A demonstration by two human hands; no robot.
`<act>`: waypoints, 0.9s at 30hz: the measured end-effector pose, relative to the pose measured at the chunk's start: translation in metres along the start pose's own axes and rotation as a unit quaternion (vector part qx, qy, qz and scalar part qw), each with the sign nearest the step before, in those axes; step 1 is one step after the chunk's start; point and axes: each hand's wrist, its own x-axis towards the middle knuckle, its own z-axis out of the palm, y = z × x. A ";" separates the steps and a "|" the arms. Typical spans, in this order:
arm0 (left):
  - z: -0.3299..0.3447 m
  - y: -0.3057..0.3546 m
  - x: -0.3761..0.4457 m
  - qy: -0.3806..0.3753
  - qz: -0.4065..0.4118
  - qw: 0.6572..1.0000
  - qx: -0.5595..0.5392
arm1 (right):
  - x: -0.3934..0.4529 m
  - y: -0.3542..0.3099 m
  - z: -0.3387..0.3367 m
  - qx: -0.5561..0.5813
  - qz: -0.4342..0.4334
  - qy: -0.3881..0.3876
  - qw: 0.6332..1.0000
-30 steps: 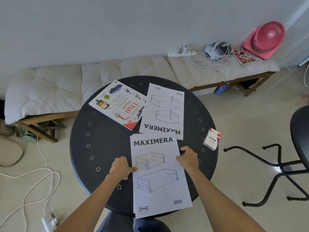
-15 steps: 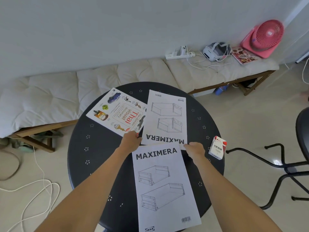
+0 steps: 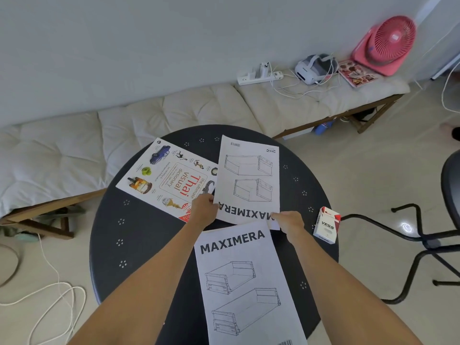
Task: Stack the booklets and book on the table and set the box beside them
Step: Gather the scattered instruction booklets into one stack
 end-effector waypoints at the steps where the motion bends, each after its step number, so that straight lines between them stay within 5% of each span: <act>1: -0.001 0.004 0.003 0.005 -0.003 1.000 -0.019 | 0.002 -0.001 0.001 0.008 0.006 0.003 1.000; 12: -0.046 0.029 0.029 0.014 0.008 0.986 -0.165 | -0.002 -0.041 -0.011 0.153 0.000 -0.060 0.986; 23: -0.093 -0.002 0.017 -0.127 -0.018 0.978 -0.164 | -0.016 -0.060 -0.022 0.243 -0.006 -0.127 0.962; 27: -0.095 -0.016 -0.006 -0.118 -0.048 0.966 -0.225 | -0.028 -0.044 -0.019 0.236 0.006 -0.152 0.960</act>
